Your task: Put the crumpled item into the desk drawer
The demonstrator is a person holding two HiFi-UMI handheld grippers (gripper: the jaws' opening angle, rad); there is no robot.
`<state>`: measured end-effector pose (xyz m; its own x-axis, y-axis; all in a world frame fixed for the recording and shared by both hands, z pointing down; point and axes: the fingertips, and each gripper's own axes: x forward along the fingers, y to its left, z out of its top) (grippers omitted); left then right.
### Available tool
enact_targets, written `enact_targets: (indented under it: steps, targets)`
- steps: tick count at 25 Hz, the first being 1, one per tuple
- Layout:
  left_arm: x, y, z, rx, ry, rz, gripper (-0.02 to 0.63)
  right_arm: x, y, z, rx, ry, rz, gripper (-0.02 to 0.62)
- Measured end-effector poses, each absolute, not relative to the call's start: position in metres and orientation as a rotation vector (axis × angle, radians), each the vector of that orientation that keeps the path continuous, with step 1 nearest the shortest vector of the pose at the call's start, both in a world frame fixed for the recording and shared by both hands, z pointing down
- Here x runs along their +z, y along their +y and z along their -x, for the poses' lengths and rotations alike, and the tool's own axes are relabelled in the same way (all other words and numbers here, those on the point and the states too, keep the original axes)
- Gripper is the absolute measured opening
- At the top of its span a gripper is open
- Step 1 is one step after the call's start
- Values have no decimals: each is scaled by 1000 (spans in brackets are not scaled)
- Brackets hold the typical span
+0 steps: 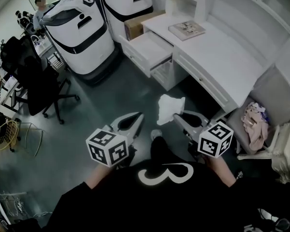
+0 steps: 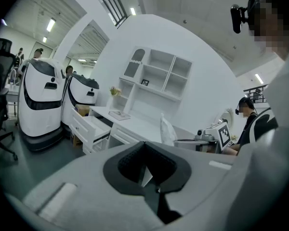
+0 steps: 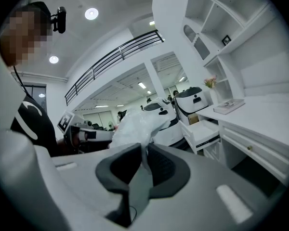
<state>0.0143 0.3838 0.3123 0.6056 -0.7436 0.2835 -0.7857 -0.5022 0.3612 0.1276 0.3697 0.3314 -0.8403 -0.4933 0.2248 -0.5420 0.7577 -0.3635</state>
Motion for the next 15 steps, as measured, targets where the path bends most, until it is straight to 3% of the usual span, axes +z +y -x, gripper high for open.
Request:
enact_targets:
  steps: [15]
  targets:
    - [369, 205, 0, 202, -1240, -2210, 9, 389, 187, -110, 795, -2739, -716, 47]
